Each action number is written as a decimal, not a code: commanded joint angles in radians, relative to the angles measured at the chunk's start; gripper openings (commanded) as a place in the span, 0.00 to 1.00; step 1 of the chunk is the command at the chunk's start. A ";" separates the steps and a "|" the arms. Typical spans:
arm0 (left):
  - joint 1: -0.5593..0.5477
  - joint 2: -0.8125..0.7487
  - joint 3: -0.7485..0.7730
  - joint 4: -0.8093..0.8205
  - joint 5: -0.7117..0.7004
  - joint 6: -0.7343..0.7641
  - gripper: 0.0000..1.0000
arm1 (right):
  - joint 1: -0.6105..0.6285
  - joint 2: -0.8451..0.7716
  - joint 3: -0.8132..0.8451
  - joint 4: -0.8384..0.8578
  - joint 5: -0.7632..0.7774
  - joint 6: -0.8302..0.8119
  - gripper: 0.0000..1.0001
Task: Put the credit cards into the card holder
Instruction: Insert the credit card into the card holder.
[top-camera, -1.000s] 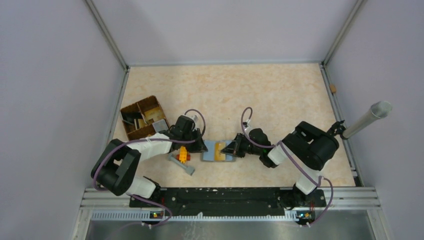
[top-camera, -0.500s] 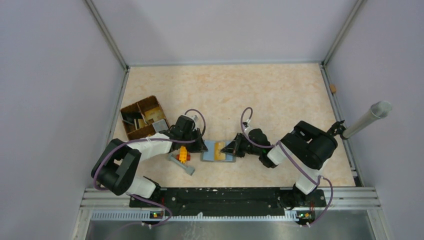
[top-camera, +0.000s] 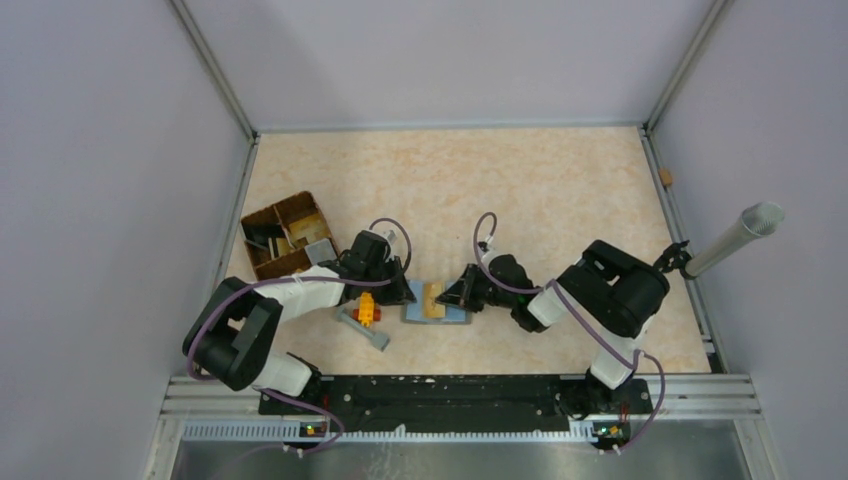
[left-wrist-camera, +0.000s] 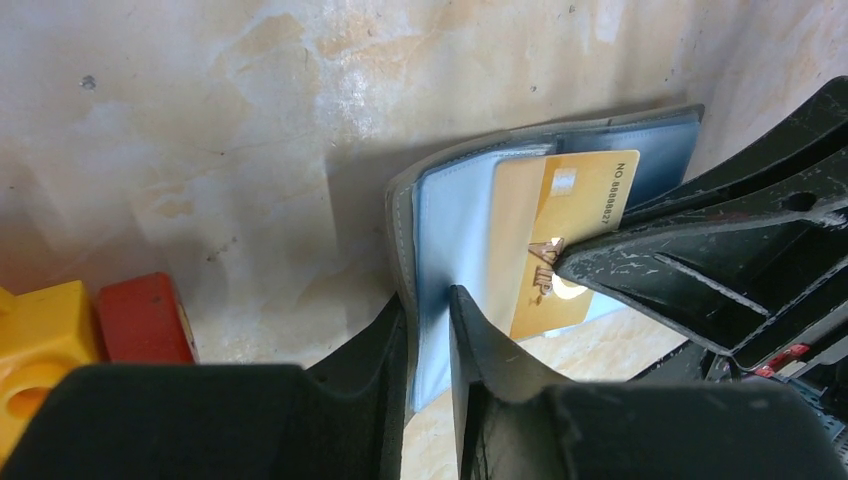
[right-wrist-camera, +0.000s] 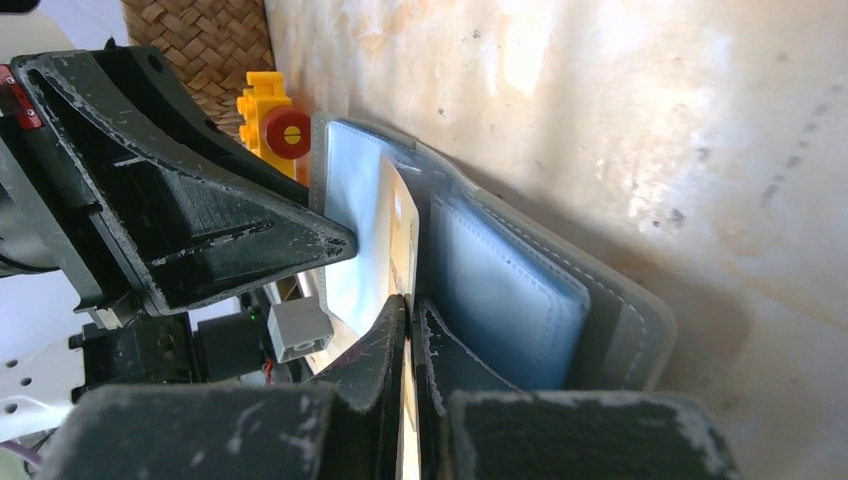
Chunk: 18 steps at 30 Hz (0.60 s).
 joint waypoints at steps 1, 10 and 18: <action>-0.007 0.028 0.009 -0.006 0.008 0.005 0.23 | 0.037 0.058 0.040 -0.121 0.051 -0.053 0.00; -0.007 0.024 -0.011 0.020 0.009 -0.011 0.18 | 0.054 0.025 0.084 -0.240 0.087 -0.083 0.09; -0.006 0.020 -0.019 0.015 -0.005 -0.013 0.04 | 0.076 -0.147 0.171 -0.591 0.249 -0.231 0.34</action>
